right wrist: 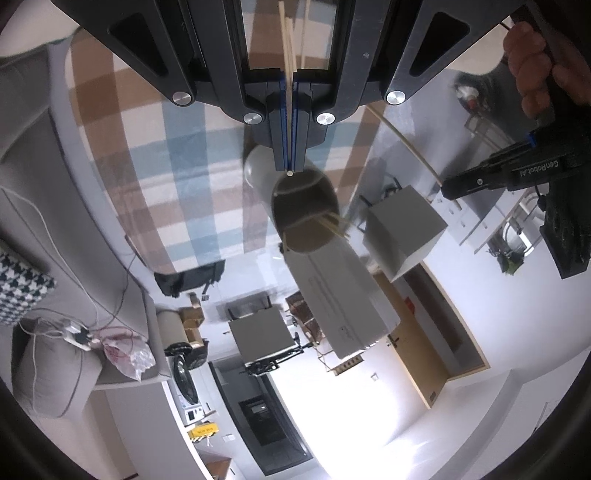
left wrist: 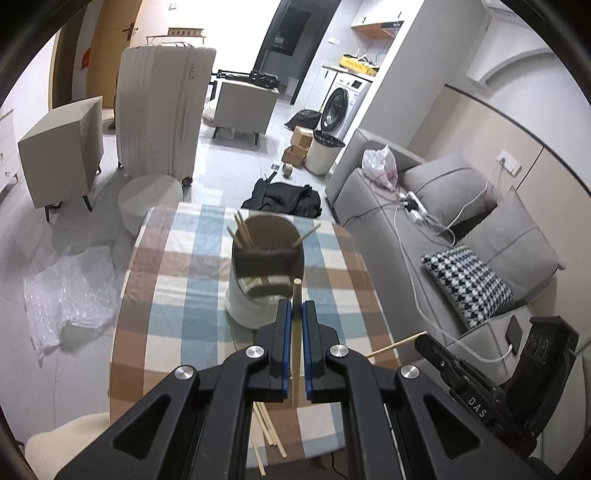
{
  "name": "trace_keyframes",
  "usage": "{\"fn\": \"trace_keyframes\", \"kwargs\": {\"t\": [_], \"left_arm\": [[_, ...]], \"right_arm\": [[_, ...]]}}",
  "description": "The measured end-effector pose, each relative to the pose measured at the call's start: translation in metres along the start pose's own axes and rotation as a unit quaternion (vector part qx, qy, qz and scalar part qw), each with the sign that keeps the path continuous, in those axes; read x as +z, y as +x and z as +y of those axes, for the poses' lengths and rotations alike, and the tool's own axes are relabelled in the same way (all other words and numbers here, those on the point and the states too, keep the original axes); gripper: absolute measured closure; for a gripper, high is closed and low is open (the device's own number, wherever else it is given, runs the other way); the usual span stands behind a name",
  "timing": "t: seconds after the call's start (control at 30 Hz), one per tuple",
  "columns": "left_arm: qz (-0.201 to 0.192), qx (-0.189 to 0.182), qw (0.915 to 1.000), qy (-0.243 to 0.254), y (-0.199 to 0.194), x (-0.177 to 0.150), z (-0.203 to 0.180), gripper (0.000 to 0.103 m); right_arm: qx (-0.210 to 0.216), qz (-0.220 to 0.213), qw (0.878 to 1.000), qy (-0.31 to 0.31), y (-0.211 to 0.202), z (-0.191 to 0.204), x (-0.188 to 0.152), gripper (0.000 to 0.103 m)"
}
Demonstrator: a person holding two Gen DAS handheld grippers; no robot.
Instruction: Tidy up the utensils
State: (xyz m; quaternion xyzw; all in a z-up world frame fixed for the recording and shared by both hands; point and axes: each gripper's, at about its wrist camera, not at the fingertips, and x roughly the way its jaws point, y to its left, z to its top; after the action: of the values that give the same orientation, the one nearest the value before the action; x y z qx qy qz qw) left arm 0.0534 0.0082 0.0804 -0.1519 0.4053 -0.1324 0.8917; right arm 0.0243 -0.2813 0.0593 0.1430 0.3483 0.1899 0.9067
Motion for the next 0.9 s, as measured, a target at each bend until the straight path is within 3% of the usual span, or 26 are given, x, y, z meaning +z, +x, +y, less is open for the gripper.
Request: {"fn": "trace_keyframes", "kwargs": {"t": [0.5,0.67,0.9], "left_arm": [[-0.021,-0.008,0.9996,-0.018,0.01,0.052,0.013,0.102],[-0.014,-0.013,0.9995,-0.025,0.021,0.051,0.027,0.102],[0.005,-0.024,0.9985,-0.048,0.025,0.031,0.05,0.102]], "right_arm": [[0.021,-0.016,0.999,-0.048,0.02,0.03,0.072,0.103],[0.014,0.03,0.999,-0.039,0.054,0.011,0.058,0.103],[-0.028,0.174,0.984,-0.037,0.128,-0.046,0.016,0.1]]}}
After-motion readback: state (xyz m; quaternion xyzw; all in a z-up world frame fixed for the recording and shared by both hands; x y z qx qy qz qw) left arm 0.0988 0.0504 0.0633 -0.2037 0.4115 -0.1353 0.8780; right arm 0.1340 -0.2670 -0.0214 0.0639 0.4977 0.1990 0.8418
